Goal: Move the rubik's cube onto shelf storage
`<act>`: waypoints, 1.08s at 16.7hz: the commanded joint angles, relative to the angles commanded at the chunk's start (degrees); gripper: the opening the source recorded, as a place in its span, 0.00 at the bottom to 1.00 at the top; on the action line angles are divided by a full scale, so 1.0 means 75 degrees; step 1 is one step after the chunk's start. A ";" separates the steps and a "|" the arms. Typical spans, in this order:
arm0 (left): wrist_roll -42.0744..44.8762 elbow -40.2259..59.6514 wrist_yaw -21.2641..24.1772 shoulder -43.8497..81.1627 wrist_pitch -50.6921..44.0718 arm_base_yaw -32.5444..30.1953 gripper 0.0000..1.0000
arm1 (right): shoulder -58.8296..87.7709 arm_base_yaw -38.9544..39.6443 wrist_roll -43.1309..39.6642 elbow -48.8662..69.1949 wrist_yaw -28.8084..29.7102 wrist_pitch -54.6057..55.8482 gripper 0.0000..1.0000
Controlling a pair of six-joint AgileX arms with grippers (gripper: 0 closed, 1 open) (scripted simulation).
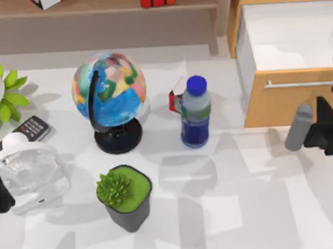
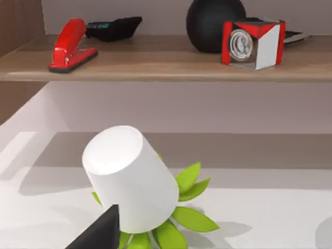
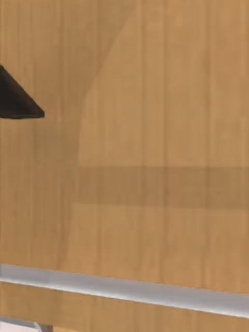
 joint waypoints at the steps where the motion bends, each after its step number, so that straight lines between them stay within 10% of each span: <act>1: 0.0000 0.0000 0.0000 0.0000 0.0000 0.0000 1.00 | 0.0004 -0.0019 0.0000 0.0040 -0.0018 -0.0036 1.00; 4: 0.0000 0.0000 0.0000 0.0000 0.0000 0.0000 1.00 | 0.0004 -0.0019 0.0000 0.0042 -0.0019 -0.0037 1.00; 18: 0.0000 0.0000 0.0000 0.0000 0.0000 0.0000 1.00 | 0.0004 -0.0019 0.0000 0.0042 -0.0019 -0.0037 0.00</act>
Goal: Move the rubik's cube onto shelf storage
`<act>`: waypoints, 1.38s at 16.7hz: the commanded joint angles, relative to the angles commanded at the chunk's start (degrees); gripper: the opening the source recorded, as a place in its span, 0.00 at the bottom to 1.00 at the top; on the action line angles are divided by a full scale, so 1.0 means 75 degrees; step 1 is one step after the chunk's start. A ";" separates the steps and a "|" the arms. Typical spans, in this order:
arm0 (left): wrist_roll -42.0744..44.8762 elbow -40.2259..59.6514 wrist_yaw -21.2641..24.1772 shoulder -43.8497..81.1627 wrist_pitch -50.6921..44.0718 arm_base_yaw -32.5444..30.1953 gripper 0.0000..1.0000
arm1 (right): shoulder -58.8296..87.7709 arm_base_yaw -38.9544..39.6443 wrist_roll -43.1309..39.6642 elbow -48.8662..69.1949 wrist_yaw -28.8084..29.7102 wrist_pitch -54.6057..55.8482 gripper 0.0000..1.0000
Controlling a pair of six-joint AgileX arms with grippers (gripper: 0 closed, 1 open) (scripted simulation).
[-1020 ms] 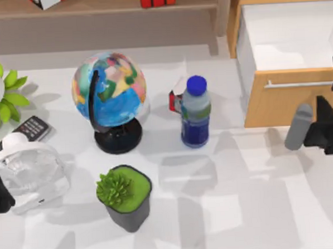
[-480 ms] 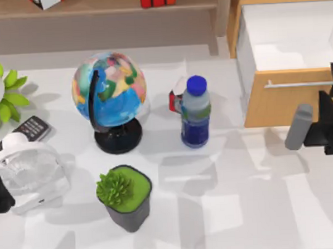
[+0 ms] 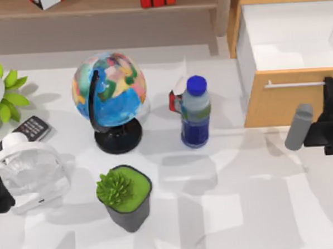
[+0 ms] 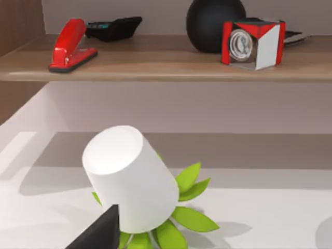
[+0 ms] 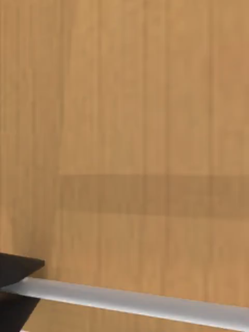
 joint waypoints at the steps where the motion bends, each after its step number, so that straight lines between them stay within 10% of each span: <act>1: 0.0000 0.0000 0.0000 0.0000 0.0000 0.0000 1.00 | 0.0000 0.0000 0.0000 0.0000 0.0000 0.0000 0.00; 23: 0.0000 0.0000 0.0000 0.0000 0.0000 0.0000 1.00 | 0.0580 -0.0487 0.0034 0.1853 -0.0508 -0.1327 0.00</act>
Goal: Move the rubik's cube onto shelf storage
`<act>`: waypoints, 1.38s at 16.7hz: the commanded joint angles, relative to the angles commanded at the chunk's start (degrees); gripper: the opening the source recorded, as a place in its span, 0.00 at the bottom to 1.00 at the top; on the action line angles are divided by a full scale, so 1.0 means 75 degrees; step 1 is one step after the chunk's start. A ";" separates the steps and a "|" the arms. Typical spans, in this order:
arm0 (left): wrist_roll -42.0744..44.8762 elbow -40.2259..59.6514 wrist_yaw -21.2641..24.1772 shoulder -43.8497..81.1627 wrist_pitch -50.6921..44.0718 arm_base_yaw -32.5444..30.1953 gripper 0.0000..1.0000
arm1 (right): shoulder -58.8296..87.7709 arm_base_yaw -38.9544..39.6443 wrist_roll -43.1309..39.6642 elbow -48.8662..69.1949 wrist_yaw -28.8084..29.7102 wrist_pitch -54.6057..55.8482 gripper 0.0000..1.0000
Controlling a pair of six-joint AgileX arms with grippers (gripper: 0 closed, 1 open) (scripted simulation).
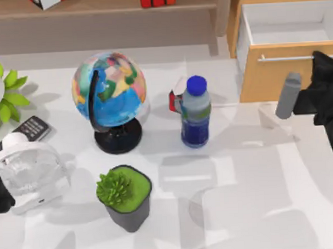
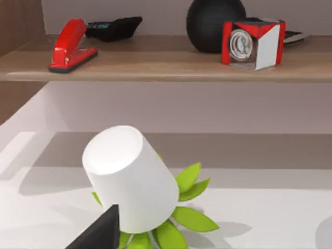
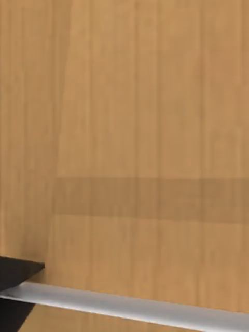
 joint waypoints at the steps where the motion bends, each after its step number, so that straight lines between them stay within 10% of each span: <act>1: 0.0000 0.0000 0.0000 0.0000 0.0000 0.0000 1.00 | 0.0005 -0.0005 -0.0001 0.0023 -0.0001 -0.0007 0.00; 23: 0.0000 0.0000 0.0000 0.0000 0.0000 0.0000 1.00 | 0.1196 -0.0433 -0.0014 0.2880 -0.0438 -0.1687 0.00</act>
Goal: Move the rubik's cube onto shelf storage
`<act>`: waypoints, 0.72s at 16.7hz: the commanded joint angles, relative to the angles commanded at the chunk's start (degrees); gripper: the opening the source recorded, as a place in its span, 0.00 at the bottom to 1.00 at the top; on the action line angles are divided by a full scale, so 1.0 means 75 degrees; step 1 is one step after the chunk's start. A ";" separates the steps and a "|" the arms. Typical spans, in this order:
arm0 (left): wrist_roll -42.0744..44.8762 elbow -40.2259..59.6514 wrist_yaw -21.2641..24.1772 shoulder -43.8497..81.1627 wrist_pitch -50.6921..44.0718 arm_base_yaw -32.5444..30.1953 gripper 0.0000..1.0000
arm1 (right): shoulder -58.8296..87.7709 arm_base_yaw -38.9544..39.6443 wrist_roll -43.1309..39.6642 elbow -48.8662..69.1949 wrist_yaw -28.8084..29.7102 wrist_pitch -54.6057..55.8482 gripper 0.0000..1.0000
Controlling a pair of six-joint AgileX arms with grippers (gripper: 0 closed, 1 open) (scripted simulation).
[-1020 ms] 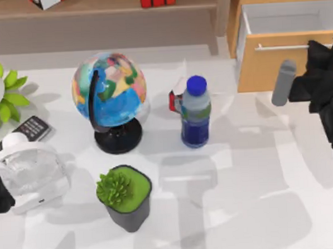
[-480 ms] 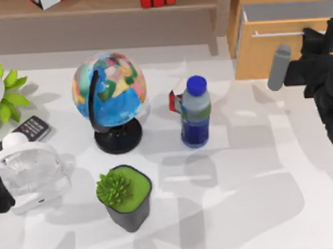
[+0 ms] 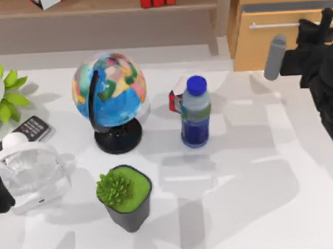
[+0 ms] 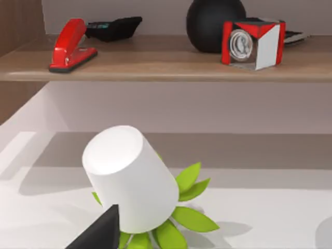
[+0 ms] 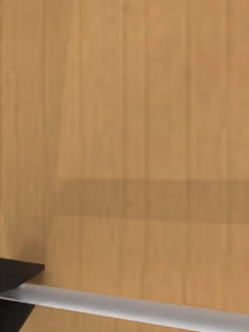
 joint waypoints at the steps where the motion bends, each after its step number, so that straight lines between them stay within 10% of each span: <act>1: 0.0000 0.0000 0.0000 0.0000 0.0000 0.0000 1.00 | 0.0062 -0.0020 0.0001 0.0153 -0.0016 -0.0083 0.00; 12: 0.0000 0.0000 0.0000 0.0000 0.0000 0.0000 1.00 | 0.0570 -0.0165 0.0009 0.1338 -0.0155 -0.0764 0.00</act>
